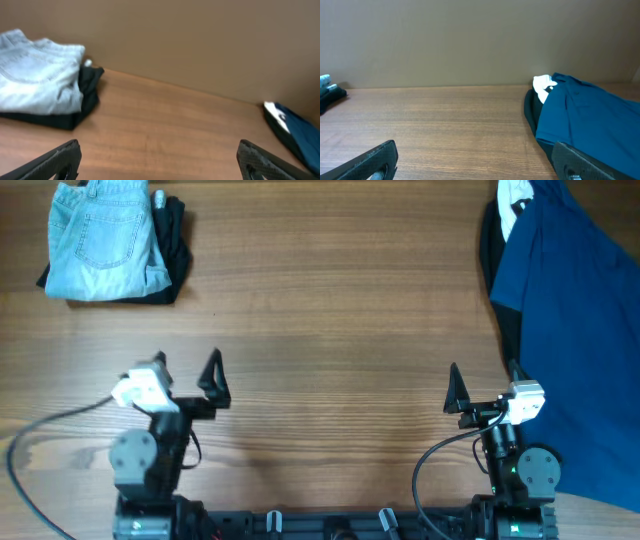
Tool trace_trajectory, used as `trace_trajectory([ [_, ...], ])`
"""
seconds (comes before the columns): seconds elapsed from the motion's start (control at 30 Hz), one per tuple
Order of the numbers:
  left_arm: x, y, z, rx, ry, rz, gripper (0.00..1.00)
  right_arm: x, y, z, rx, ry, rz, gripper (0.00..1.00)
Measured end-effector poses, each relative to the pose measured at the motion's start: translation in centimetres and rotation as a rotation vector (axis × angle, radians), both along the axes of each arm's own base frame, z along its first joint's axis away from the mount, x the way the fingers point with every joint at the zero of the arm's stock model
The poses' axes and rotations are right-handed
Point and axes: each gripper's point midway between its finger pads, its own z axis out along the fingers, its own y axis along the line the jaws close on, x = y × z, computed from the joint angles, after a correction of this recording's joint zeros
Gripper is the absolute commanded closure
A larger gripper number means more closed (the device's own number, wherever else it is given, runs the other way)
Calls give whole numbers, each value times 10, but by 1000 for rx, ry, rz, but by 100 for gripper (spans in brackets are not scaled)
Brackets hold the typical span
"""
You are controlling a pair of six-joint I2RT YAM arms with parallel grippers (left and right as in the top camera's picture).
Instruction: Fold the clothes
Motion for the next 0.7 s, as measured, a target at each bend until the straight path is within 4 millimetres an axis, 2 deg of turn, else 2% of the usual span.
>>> trace_trajectory([
  [0.07, -5, -3, -20, -1, 1, -14, 0, 0, 0, 0, 0, 0, 0, 0],
  [0.13, -7, -4, -28, 0, -5, -18, 0, 0, 0, 0, 0, 0, 0, 0],
  [0.43, -12, 0, -48, 1, -37, 0, 0, 0, 0, 0, 0, 0, 0, 0],
  [0.7, -14, 6, -50, 11, -38, 38, 0, 0, 0, 0, 0, 0, 0, 0],
])
